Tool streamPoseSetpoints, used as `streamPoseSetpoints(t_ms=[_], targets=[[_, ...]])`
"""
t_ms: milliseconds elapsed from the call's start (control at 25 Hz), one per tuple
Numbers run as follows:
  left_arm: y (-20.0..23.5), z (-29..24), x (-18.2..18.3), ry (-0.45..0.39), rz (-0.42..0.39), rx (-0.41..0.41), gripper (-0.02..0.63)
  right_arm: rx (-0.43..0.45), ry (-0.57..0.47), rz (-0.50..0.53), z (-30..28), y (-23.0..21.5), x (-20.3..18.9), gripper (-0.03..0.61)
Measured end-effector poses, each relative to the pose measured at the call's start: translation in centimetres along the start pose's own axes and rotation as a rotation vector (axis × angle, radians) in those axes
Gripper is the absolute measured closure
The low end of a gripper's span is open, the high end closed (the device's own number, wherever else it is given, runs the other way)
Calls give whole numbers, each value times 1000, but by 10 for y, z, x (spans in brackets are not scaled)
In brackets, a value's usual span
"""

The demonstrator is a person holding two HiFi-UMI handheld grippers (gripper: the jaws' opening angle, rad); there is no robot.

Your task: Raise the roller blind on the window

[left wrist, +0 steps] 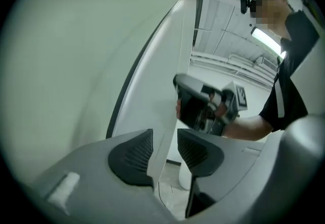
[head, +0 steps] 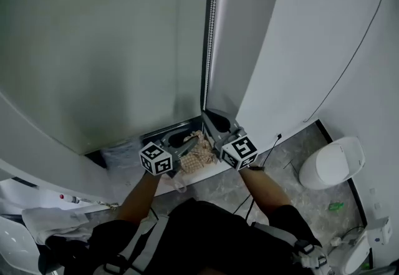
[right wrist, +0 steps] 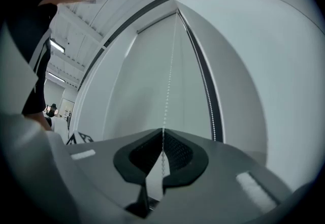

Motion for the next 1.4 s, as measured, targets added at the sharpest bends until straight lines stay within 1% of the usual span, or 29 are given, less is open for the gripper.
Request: streamPoseSetpoints(t_ms=[80, 160, 280, 360, 480, 560, 680, 720, 760, 800, 920, 960, 1080, 1200, 1320, 1400], targets=[[-4, 1, 47, -92, -52, -43, 458, 1, 10, -3, 3, -4, 1, 565], [-18, -5, 103, -176, -115, -106, 457, 0, 1, -22, 5, -6, 1, 565], [-46, -27, 178, -267, -160, -221, 457, 2, -11, -38, 7, -5, 3, 565], [-57, -45, 212, -309, -158, -277, 457, 8, -4, -24, 6, -3, 3, 565], [-71, -61, 243, -353, -161, -331, 459, 15, -1, -30, 5, -2, 2, 565], [-80, -66, 252, -368, -180, -356, 460, 13, 0, -36, 5, -2, 1, 565], [-94, -70, 253, -357, -217, -410, 473, 9, 4, -32, 6, -4, 1, 565], [-99, -72, 251, -354, -230, -425, 493, 7, 3, -31, 7, -5, 1, 565], [-103, -72, 250, -358, -238, -434, 527, 4, 0, -32, 8, -7, 2, 565], [-105, -72, 250, -367, -240, -439, 543, 2, -4, -34, 10, -8, 2, 565], [-105, -70, 250, -403, -208, -434, 565, -5, -9, -34, 14, -10, 4, 565], [-103, -69, 251, -412, -188, -432, 595, -7, -10, -32, 15, -11, 4, 565], [-97, -67, 251, -427, -132, -444, 598, -14, -14, -30, 16, -12, 4, 565], [-90, -66, 250, -433, -123, -426, 598, -14, -6, -20, 17, -12, 0, 565], [-80, -69, 236, -401, -117, -392, 600, -4, 29, -48, 21, -8, -16, 565], [-69, -71, 214, -357, -91, -362, 600, 4, 82, -79, 26, 0, -39, 565]])
Point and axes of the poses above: the fingertips, and each gripper's own axes: z backward along the fingers, y to its left, x out of its top, the point moved 5 cm from there along z, backward along the fingers, and after that the axes turned 6 degrees about z, right-handed, at the moved point
